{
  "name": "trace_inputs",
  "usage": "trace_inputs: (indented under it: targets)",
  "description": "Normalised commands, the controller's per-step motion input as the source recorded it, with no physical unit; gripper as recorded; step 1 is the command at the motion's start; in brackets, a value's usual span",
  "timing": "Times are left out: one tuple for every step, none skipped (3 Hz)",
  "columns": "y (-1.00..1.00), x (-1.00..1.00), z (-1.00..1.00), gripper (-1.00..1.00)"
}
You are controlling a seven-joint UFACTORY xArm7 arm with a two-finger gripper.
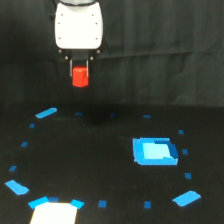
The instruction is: Pick up the red object from the table
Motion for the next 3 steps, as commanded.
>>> trace_inputs:
  targets:
    - [-0.13, -0.02, 0.34, -1.00]
    - [0.00, -0.05, 0.31, -0.97]
    - [-0.25, -0.05, 0.21, -1.00]
